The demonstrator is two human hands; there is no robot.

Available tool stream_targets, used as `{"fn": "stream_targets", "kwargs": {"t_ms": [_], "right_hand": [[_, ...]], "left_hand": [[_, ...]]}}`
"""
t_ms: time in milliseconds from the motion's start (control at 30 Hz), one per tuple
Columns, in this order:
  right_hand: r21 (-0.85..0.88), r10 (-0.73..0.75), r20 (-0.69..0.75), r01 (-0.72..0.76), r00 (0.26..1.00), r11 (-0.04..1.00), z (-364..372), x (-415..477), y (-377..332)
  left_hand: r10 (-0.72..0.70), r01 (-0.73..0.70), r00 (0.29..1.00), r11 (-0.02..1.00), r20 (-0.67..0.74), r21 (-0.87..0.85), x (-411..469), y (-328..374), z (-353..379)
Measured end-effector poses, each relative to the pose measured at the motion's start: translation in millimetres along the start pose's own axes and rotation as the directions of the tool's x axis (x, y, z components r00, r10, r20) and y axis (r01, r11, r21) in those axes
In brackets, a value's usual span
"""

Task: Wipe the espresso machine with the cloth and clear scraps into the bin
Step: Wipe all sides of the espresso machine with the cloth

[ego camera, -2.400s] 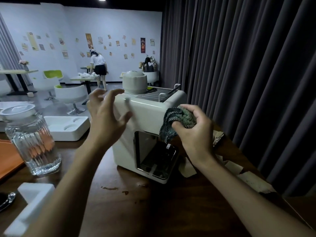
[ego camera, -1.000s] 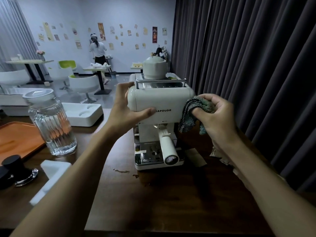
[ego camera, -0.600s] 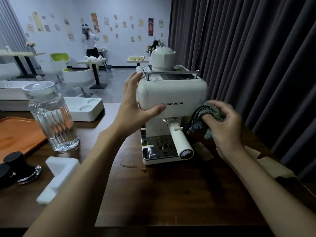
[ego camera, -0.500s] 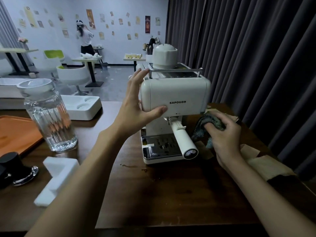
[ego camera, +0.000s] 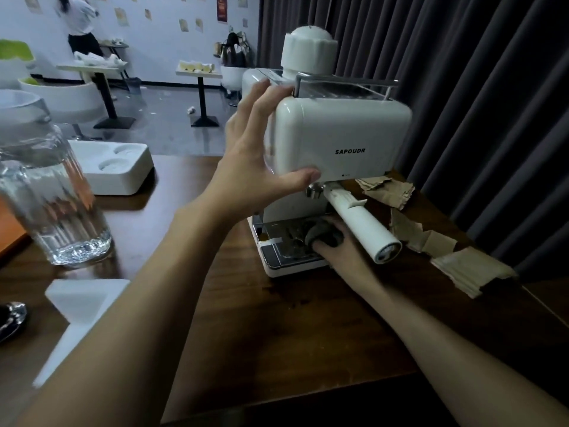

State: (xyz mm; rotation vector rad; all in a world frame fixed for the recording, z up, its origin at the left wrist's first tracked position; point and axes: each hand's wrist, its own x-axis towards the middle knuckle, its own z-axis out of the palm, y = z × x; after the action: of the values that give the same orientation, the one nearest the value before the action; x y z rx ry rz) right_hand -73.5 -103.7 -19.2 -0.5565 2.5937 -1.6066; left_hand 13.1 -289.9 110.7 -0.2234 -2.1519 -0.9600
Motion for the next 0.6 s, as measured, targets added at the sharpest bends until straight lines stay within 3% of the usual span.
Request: {"fn": "stream_targets", "kwargs": {"t_ms": [167,333,600], "right_hand": [[-0.087,0.019,0.069,-0.013,0.997,0.996,3.8,-19.2,-37.3],[-0.133,0.02,-0.066,-0.028,0.998,0.991,15.8,-16.5,-51.6],[0.138,0.194,-0.353,-0.154,0.915,0.978,46.0,6.2,-67.4]], "left_hand": [[0.012,-0.013,1.0,1.0,0.021,0.025,-1.3,-0.3,-1.3],[0.035,-0.043,0.995,0.995,0.09,0.086,-0.9,-2.4,-11.6],[0.058,-0.092,0.979,0.981,0.193,0.169,4.4,-4.3,-27.8]]}}
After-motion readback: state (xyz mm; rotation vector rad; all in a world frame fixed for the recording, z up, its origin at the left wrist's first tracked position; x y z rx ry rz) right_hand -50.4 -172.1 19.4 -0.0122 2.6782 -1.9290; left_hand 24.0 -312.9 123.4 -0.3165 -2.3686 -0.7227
